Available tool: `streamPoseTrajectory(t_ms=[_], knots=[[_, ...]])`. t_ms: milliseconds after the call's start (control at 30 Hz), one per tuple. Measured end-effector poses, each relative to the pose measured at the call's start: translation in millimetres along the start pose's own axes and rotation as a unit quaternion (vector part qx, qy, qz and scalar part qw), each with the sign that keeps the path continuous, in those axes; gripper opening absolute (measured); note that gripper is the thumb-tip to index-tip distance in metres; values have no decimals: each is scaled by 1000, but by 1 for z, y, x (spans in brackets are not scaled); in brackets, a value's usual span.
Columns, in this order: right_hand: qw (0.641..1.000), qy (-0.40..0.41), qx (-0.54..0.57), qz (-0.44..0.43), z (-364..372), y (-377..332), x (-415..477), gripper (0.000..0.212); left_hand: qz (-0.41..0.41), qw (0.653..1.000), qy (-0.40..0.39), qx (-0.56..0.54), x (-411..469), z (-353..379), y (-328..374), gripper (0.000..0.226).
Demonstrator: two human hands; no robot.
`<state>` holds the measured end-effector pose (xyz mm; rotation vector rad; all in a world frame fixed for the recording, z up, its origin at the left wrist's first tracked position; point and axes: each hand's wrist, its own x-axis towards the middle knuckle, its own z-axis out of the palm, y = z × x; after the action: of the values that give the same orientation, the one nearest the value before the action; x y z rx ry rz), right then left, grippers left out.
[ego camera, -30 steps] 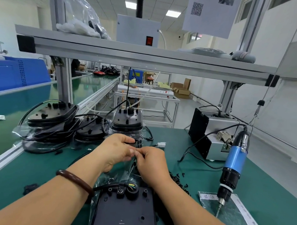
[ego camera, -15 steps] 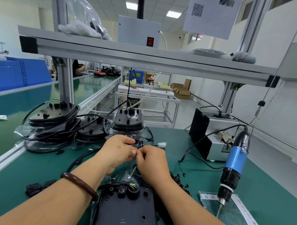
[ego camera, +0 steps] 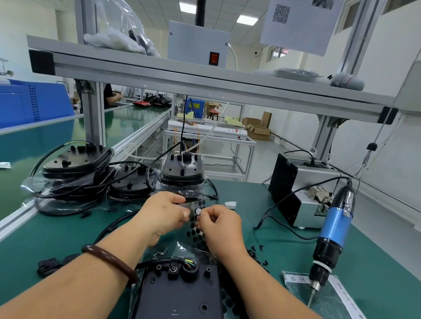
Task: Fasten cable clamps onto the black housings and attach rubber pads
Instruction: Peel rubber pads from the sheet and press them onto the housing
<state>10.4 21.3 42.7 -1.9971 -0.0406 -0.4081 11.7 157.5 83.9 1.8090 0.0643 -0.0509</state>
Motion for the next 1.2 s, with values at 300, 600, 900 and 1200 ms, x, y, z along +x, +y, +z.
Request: streamPoseTrajectory(t_ms=[300, 600, 900, 1200], knots=[[1000, 20, 18, 8, 1, -1, 1, 23, 183, 938, 65, 288, -23, 13, -1, 61], [999, 32, -6, -4, 1, 0, 2, 20, 146, 954, -6, 261, -24, 18, 5, 68], [992, 10, 120, -29, 0, -3, 0, 24, 34, 997, -8, -63, -11, 6, 4, 50], [969, -82, 230, 30, -3, -10, -1, 18, -21, 972, -55, -227, -13, -1, 0, 50]])
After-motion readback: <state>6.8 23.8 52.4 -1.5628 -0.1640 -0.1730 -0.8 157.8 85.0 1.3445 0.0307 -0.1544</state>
